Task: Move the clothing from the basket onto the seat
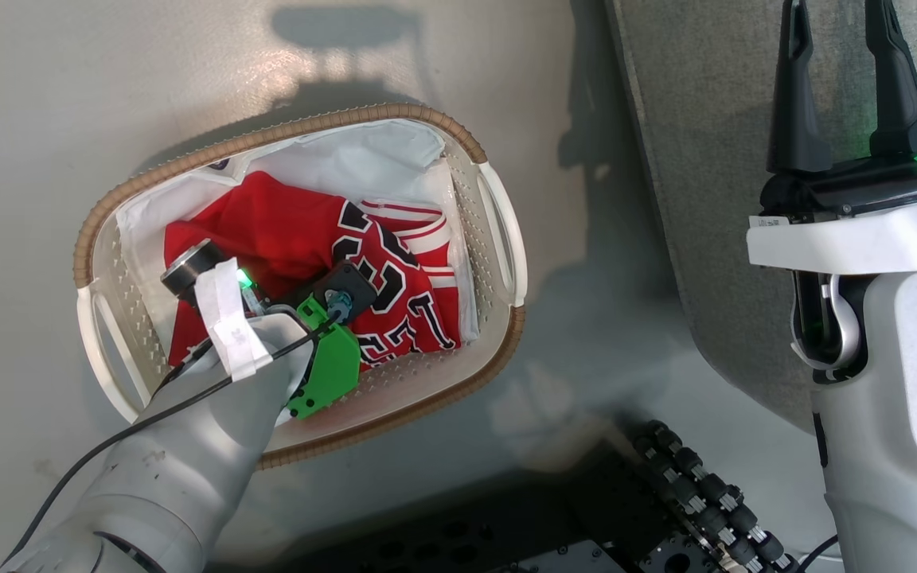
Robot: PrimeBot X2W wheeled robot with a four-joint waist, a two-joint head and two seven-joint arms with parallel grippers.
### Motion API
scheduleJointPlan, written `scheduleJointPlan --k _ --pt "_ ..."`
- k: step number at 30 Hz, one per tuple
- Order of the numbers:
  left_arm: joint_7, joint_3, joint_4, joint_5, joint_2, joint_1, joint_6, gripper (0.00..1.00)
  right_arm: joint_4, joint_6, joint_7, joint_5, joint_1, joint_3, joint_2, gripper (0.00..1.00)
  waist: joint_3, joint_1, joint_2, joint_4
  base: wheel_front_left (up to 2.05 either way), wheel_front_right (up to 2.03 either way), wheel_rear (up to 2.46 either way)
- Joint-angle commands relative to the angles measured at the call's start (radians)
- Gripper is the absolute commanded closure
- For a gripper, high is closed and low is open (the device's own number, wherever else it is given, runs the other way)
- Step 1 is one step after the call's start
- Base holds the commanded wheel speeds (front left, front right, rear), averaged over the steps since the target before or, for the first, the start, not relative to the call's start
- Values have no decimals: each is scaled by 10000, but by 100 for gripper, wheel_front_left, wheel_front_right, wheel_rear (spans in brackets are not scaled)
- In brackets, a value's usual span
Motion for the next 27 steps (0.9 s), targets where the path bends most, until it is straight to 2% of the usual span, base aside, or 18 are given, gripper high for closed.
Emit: scheduleJointPlan --k 1,7,14,27 --pt "-28 -18 37 -127 21 46 -12 100 67 -14 -2 29 -83 -35 -28 0 -31 -1 -1 13 0 0 0" --pt "-568 115 -127 -349 -34 67 15 100 184 -14 -2 -27 -20 -79 -28 0 -325 -1 -1 135 0 0 0" --pt "-903 309 -970 -679 52 452 57 100 353 -14 -2 -218 188 -166 -28 0 -1100 -1 -1 473 0 0 0" --pt "-898 1007 -5002 -874 1219 2249 465 100 752 -14 -2 -932 872 -350 -32 0 -3419 -1 -1 1345 0 0 0"
